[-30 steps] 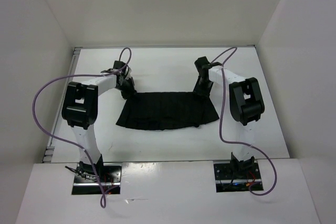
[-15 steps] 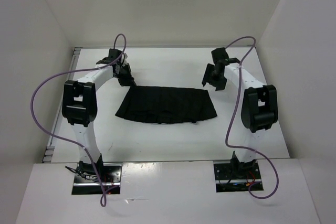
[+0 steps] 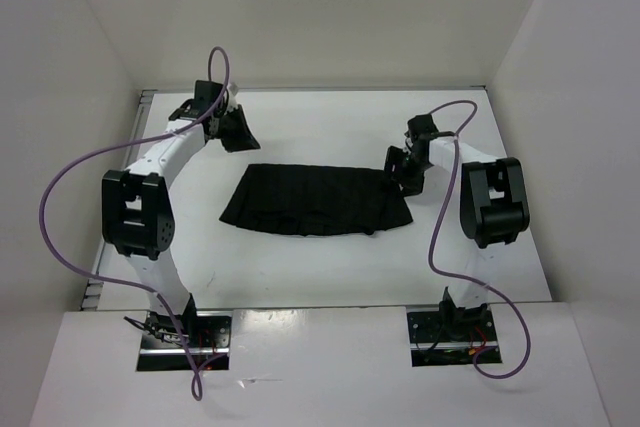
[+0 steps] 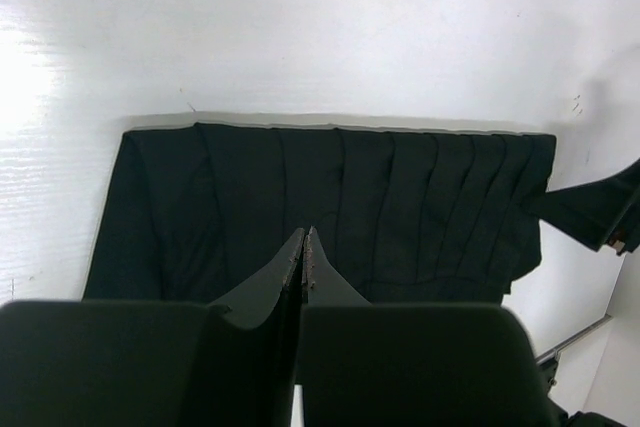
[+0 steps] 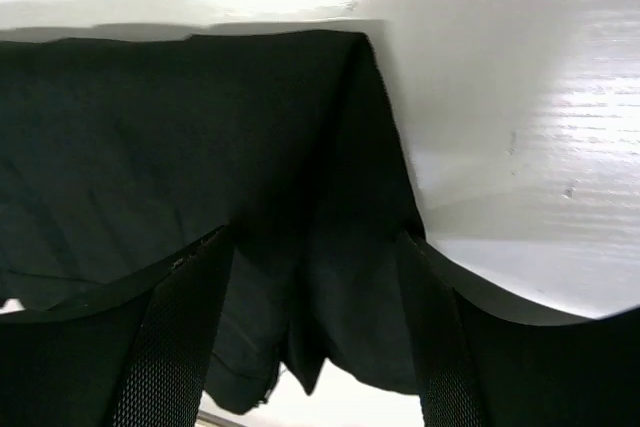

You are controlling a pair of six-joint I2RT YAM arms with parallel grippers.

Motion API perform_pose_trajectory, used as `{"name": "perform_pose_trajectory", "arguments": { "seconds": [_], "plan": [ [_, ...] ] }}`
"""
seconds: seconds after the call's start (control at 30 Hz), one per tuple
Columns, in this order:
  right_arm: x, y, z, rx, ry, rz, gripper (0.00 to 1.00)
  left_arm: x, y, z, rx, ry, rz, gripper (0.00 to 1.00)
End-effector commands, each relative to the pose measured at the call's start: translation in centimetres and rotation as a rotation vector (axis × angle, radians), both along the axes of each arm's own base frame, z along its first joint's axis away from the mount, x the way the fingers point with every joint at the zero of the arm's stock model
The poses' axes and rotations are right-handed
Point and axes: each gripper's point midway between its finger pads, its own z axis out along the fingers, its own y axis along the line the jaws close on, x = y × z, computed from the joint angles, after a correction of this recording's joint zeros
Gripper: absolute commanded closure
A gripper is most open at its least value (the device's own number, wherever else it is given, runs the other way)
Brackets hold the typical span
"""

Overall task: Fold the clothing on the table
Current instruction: Fold the skirt

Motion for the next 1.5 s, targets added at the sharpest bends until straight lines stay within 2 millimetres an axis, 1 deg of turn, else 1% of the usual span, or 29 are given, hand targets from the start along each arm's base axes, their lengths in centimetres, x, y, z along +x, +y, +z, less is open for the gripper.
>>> {"name": "perform_pose_trajectory", "arguments": {
  "seconds": [0.0, 0.07, 0.1, 0.13, 0.17, 0.2, 0.23, 0.27, 0.3, 0.37, 0.43, 0.47, 0.5, 0.53, 0.6, 0.67, 0.77, 0.83, 0.87, 0.9, 0.97, 1.0, 1.03, 1.07, 1.1, 1.2, 1.3, 1.43, 1.47],
  "plan": [
    [0.2, 1.4, -0.8, 0.098, -0.009, 0.040, 0.29, -1.2, -0.3, 1.0, -0.015, -0.013, -0.022, 0.99],
    [-0.5, 1.5, -1.2, 0.086, 0.012, 0.044, 0.29, -1.7, -0.2, 0.6, -0.014, -0.002, -0.022, 0.99],
    [-0.8, 1.8, -1.2, 0.085, 0.023, 0.053, 0.29, -1.8, -0.3, 1.2, -0.020, -0.010, -0.016, 0.99],
    [-0.8, 1.8, -1.2, 0.085, 0.023, 0.053, 0.29, -1.9, -0.2, 0.8, -0.020, -0.007, -0.016, 0.99],
    [-0.8, 1.8, -1.2, 0.085, 0.023, 0.053, 0.29, -1.9, -0.2, 1.3, -0.021, -0.019, -0.016, 0.99],
    [-1.0, 1.8, -1.0, 0.085, 0.024, 0.053, 0.29, -2.2, -0.2, 0.9, -0.020, -0.008, -0.016, 0.99],
    [-1.0, 1.9, -0.9, 0.093, 0.025, 0.056, 0.30, -2.4, -0.2, 0.5, -0.019, 0.003, -0.016, 0.99],
    [-1.2, 2.4, -0.8, 0.105, 0.027, 0.069, 0.32, -2.5, -0.3, 1.0, -0.032, -0.004, -0.015, 0.99],
    [-1.3, 2.8, -0.6, 0.125, 0.030, 0.076, 0.34, -2.9, -0.3, 0.9, -0.032, 0.000, -0.015, 0.99],
    [-2.0, 3.6, -0.9, 0.135, 0.048, 0.089, 0.57, -3.1, -0.4, 1.1, -0.040, -0.006, -0.021, 0.99],
    [-2.5, 4.1, -1.5, 0.136, 0.066, 0.090, 0.77, -3.8, -1.5, 1.2, -0.047, -0.005, -0.052, 0.99],
    [-2.9, 4.6, -1.8, 0.140, 0.072, 0.087, 0.91, -4.3, -2.8, 1.3, -0.061, -0.002, -0.089, 0.99],
    [-3.1, 4.5, -1.6, 0.144, 0.068, 0.077, 0.97, -4.9, -3.6, 1.0, -0.067, 0.005, -0.121, 0.99],
    [-2.6, 4.7, -0.8, 0.151, 0.037, 0.072, 1.00, -5.7, -4.6, 1.5, -0.085, 0.003, -0.170, 0.99],
    [-2.7, 4.4, -0.5, 0.137, 0.030, 0.047, 1.00, -6.9, -7.6, 2.3, -0.097, -0.022, -0.279, 0.98],
    [-2.4, 4.2, 0.8, 0.128, 0.002, 0.044, 1.00, -8.8, -10.7, 2.3, -0.110, -0.006, -0.409, 0.98],
    [-1.9, 3.7, 2.2, 0.097, -0.018, 0.032, 1.00, -9.8, -13.3, 2.2, -0.114, 0.001, -0.489, 0.98],
    [-1.7, 3.0, 2.6, 0.059, -0.033, 0.017, 1.00, -9.8, -13.8, 1.2, -0.107, 0.018, -0.503, 0.98],
    [-1.5, 3.0, 3.5, 0.063, -0.058, 0.017, 1.00, -10.0, -14.2, 0.8, -0.105, 0.029, -0.515, 0.98],
    [-1.4, 2.9, 3.8, 0.056, -0.069, 0.014, 1.00, -10.1, -14.4, -0.3, -0.091, 0.050, -0.515, 0.98],
    [-1.8, 2.8, 3.6, 0.049, -0.047, 0.023, 1.00, -9.8, -14.2, -1.5, -0.070, 0.073, -0.502, 0.98],
    [-2.2, 2.7, 3.1, 0.040, -0.022, 0.034, 0.75, -9.8, -14.2, -2.4, -0.067, 0.094, -0.501, 0.98],
    [-2.1, 2.7, 3.1, 0.039, -0.014, 0.034, 0.54, -9.8, -14.2, -2.4, -0.066, 0.094, -0.501, 0.98],
    [-2.1, 2.5, 3.0, 0.026, -0.018, 0.038, 0.49, -9.8, -14.2, -2.8, -0.065, 0.103, -0.500, 0.98],
    [-1.9, 2.3, 3.4, 0.017, -0.034, 0.034, 0.39, -9.6, -14.3, -2.7, -0.067, 0.093, -0.501, 0.98],
    [-2.0, 1.4, 4.6, 0.003, -0.072, 0.013, 0.31, -9.7, -14.1, -2.3, -0.061, 0.081, -0.496, 0.98],
    [-2.1, -0.6, 4.3, -0.024, -0.066, -0.049, 0.27, -9.9, -14.0, -2.6, -0.060, 0.090, -0.496, 0.98],
    [-2.5, -1.9, 2.1, -0.034, -0.022, -0.075, 0.26, -10.5, -13.7, -2.7, -0.055, 0.091, -0.502, 0.98],
    [-2.2, -2.4, 2.1, -0.042, -0.032, -0.088, 0.26, -10.5, -13.7, -2.7, -0.055, 0.091, -0.502, 0.98]
  ]
}}
